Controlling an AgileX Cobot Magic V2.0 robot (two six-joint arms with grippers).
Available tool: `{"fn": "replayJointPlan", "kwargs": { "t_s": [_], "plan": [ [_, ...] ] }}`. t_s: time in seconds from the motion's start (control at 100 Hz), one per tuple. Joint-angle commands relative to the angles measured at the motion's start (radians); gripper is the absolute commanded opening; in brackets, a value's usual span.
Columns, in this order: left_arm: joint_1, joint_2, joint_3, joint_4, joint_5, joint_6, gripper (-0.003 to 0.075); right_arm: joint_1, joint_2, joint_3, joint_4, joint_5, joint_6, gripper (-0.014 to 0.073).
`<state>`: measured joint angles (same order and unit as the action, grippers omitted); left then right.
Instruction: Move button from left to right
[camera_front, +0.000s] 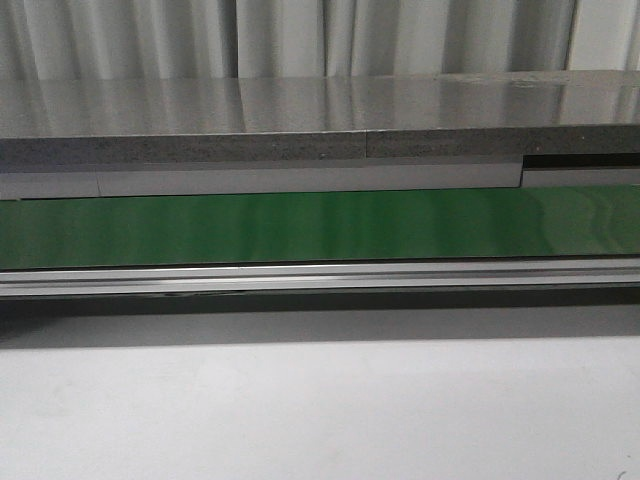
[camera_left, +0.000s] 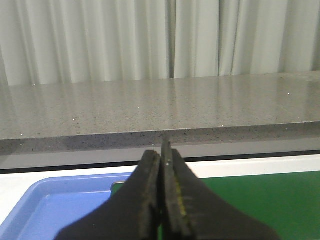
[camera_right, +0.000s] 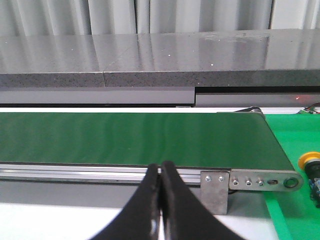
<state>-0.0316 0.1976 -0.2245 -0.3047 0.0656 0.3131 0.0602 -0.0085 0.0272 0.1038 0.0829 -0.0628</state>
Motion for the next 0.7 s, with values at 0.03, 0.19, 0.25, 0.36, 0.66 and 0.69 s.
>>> {"fn": "replayJointPlan", "kwargs": {
  "t_s": [0.03,0.19,0.25,0.36,0.66,0.69],
  "plan": [
    [-0.006,0.009,-0.027,-0.012,-0.077,-0.004,-0.0020,-0.001,-0.020,-0.017,-0.010,-0.083,0.002,-0.0067],
    [-0.006,0.009,-0.020,0.109,-0.075,-0.044,-0.0020,-0.001,-0.020,-0.017,-0.010,-0.083,0.002,-0.0067],
    [-0.006,0.004,-0.005,0.237,-0.078,-0.163,-0.0020,-0.001,-0.020,-0.017,-0.010,-0.083,0.002,-0.0067],
    [-0.006,-0.021,0.043,0.381,-0.079,-0.365,-0.0021,-0.001,-0.020,-0.017,-0.010,-0.083,0.002,-0.0067],
    [-0.006,-0.167,0.192,0.381,-0.083,-0.379,-0.0020,-0.001,-0.020,-0.017,-0.010,-0.083,0.002,-0.0067],
    [-0.006,-0.186,0.202,0.381,-0.083,-0.379,-0.0020,-0.001,-0.020,-0.017,-0.010,-0.083,0.002,-0.0067]
  ]
}}
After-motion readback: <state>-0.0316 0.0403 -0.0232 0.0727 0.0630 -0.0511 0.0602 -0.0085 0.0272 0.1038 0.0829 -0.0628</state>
